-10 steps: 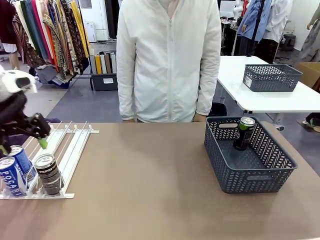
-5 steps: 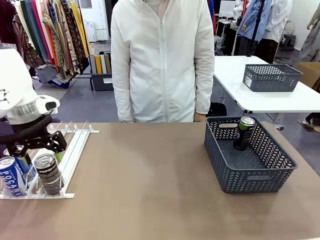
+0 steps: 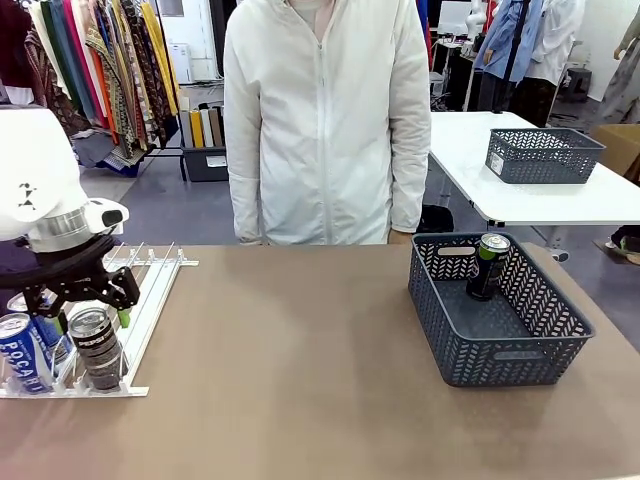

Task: Retrieve and store the cans from the dispenser.
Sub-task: Pick up the last remaining can from one row of the Automatic Can Dispenser and place it in the middle of the table.

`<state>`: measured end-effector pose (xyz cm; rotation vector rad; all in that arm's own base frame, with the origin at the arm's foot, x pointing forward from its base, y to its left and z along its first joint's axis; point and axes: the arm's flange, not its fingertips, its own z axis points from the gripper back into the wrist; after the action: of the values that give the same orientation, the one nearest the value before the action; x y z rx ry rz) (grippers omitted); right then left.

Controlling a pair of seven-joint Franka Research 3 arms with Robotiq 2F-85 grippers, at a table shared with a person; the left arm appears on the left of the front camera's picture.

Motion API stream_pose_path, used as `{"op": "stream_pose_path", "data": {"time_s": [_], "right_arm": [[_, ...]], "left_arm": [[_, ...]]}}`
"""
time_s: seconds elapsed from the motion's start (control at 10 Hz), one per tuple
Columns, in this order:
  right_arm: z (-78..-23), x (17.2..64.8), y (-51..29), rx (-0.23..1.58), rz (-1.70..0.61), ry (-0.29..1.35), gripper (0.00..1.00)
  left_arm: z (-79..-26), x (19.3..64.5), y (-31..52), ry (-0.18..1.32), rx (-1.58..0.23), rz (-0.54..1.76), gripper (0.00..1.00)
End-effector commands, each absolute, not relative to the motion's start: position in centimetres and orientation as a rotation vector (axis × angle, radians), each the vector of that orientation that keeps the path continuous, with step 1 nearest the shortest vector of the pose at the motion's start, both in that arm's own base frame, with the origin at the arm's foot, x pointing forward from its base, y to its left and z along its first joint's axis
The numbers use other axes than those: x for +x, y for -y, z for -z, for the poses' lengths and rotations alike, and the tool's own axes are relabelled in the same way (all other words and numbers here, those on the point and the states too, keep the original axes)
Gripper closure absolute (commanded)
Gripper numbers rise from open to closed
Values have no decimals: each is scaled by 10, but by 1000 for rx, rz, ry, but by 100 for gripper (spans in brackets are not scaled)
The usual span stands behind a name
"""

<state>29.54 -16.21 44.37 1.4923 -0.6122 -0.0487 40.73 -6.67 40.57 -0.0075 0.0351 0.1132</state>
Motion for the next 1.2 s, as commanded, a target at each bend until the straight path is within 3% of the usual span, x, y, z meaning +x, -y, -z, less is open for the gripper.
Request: {"op": "stream_pose_path", "data": {"time_s": [0.0,0.3,0.4,0.5,0.6,1.1], "right_arm": [[-448,296,163,1503,50,621,0],[-448,296,163,1503,50,621,0],[-448,296,163,1503,50,621,0],[-448,296,163,1503,50,621,0],[-448,296,163,1503,50,621,0],[-448,296,163,1503,50,621,0]], "left_arm": [[-410,408,65,-38,0,-123,0],[-410,407,64,-90,-6,-102,0],[-410,407,64,-107,12,-94,36],[-409,407,65,-104,6,-90,94],[-409,407,65,-103,-3,-88,100],[-408,408,69,-85,-13,-77,100]]}}
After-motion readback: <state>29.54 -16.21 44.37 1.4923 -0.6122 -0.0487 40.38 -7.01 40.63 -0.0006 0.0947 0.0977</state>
